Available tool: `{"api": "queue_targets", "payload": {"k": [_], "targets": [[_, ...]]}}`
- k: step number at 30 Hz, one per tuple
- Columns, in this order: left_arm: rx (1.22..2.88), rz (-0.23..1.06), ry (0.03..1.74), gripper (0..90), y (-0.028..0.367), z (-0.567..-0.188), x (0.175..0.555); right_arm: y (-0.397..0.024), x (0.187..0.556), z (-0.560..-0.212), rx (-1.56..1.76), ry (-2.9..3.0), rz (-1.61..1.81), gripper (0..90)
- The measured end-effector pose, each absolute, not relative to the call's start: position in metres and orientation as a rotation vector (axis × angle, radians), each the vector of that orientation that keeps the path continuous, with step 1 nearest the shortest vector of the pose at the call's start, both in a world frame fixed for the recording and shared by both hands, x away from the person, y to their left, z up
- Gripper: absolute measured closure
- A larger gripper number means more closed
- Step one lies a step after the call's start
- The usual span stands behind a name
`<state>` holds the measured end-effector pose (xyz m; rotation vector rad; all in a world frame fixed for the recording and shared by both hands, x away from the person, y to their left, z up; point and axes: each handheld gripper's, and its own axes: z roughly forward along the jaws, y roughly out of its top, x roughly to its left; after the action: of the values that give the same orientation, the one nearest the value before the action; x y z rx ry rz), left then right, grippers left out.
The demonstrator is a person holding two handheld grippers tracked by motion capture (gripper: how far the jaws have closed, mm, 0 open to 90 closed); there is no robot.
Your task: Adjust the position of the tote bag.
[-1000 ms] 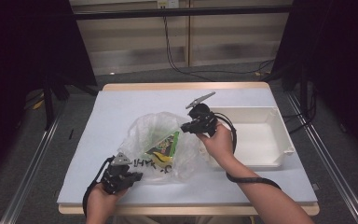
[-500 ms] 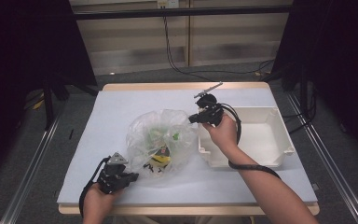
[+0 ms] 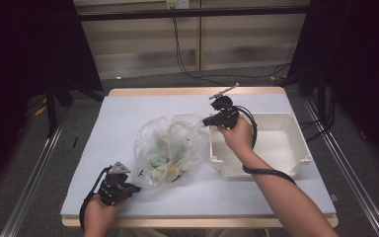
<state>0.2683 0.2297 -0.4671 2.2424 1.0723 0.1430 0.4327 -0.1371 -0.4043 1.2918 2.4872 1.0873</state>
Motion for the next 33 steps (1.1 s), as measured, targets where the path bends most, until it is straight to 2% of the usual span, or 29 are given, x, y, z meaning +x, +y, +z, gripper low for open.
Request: {"api": "queue_targets", "payload": {"k": [25, 27, 33], "targets": [[2.216, 0.150, 1.117, 90.0, 0.238, -0.467, 0.268, -0.157, 0.440, -0.402, 1.309, 2.436, 1.088, 89.2], [2.218, 0.155, 1.112, 90.0, 0.237, -0.466, 0.268, -0.155, 0.438, -0.402, 1.287, 2.444, 1.094, 86.7], [2.198, 0.152, 1.092, 89.4, 0.235, -0.464, 0.267, -0.147, 0.431, -0.398, 1.264, 2.443, 1.108, 70.3]]}}
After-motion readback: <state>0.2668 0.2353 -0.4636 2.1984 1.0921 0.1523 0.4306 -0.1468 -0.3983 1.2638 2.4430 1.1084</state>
